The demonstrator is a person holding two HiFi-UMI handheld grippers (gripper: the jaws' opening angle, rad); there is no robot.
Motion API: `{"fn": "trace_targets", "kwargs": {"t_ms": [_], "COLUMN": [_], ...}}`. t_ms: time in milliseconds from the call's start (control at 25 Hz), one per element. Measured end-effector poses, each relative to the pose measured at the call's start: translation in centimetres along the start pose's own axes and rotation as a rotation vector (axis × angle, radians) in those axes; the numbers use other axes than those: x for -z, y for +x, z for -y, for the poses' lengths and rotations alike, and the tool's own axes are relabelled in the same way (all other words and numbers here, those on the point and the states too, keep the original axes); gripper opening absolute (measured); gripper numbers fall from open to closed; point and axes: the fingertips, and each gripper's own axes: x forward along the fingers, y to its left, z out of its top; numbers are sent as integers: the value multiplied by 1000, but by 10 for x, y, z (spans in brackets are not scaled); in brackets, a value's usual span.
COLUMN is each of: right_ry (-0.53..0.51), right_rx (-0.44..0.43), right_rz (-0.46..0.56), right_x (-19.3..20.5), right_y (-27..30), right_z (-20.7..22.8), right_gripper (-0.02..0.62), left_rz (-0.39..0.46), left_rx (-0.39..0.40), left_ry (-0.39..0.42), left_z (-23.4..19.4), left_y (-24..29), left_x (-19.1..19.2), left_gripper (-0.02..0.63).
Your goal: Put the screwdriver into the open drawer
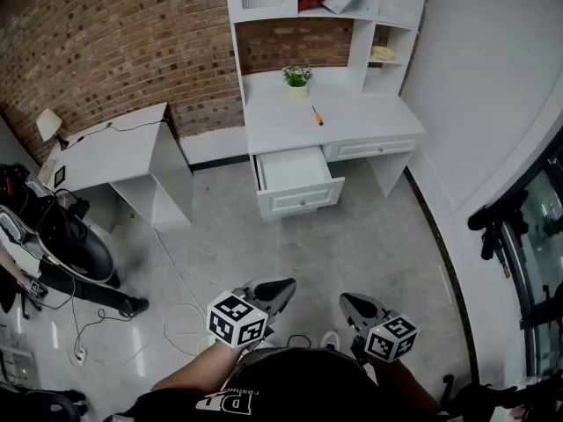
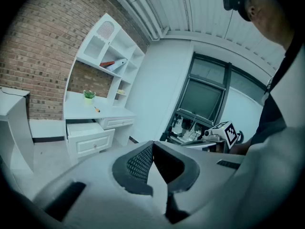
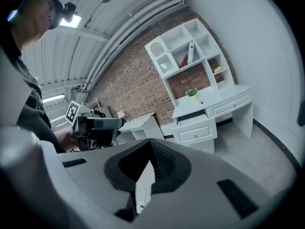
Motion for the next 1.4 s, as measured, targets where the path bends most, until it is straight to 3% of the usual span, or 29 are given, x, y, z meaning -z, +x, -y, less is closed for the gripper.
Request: {"fn": "trace_targets", "kwargs": {"t_ms": [480, 840, 1400], "right_ry": [-12, 1, -1], "right_rx": [-27, -94, -92], "right_rz": [-7, 10, 10], "right_x": [-7, -11, -37], "right_y": [0, -4, -41], "right_z": [10, 16, 96], "right_gripper": [3, 3, 3], "left_rz": [3, -11, 6], "left_rx": [-25, -54, -93], "left_ry": [2, -2, -6], "left_z": [0, 8, 36], "left_y": [10, 22, 95], "left_x": [-6, 0, -10], "left_gripper": [18, 18, 18]}}
